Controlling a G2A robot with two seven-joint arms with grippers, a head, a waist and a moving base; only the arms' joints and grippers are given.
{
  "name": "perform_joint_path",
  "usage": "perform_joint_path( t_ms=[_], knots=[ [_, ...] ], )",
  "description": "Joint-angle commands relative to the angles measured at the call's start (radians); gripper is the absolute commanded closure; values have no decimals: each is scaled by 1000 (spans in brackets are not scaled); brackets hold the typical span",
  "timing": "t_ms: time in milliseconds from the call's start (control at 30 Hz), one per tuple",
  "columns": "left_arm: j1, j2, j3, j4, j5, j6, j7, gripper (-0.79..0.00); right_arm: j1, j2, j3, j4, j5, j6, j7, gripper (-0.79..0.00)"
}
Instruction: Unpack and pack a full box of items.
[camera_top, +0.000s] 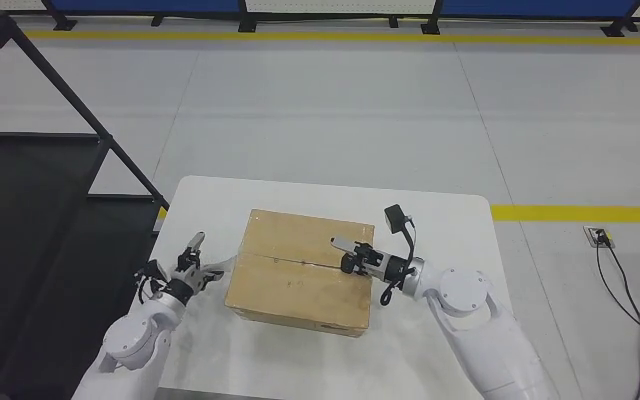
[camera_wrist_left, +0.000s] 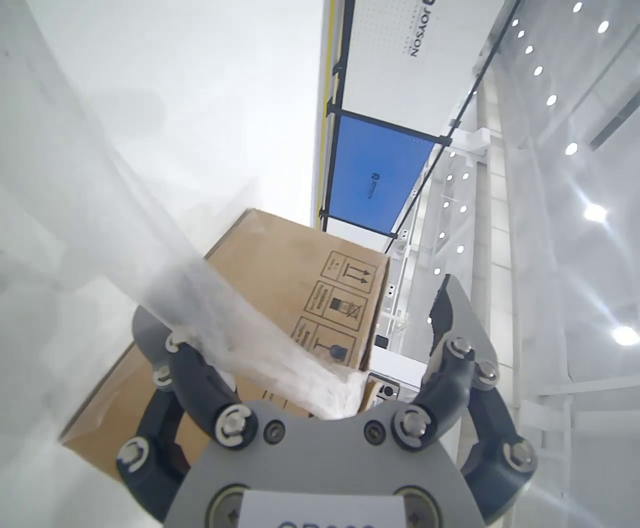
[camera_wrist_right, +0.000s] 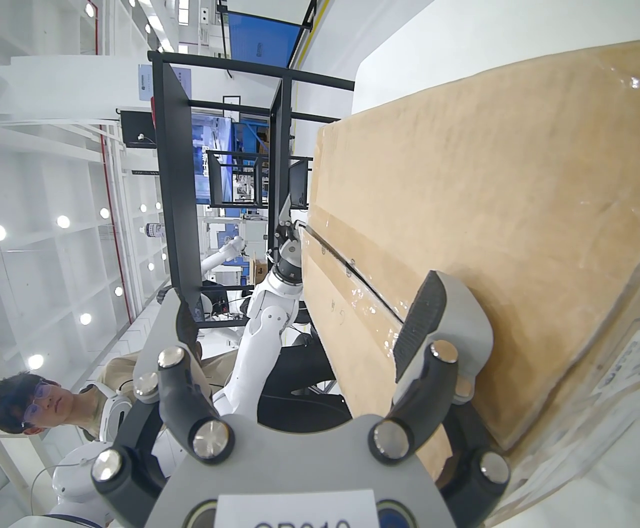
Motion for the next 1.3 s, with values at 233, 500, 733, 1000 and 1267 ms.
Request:
perform_joint_path(
  t_ms=[233, 500, 733, 1000, 1267],
  knots=[
    [51, 8, -64, -115, 120, -112, 63, -785, -3, 3, -1, 3, 7, -9, -2, -785],
    [99, 11, -96, -239, 234, -131, 112, -785, -4, 6, -3, 12, 16, -18, -1, -785],
    [137, 12, -102, -353, 359, -141, 143, -785, -1, 7, -7, 18, 21, -21, -2, -785],
    [155, 12, -78, -443, 515, -146, 137, -785, 2, 8, -13, 30, 29, -25, 0, -785],
    [150, 8, -34, -494, 648, -159, 146, -785, 5, 10, -15, 44, 36, -36, 4, -785]
  ],
)
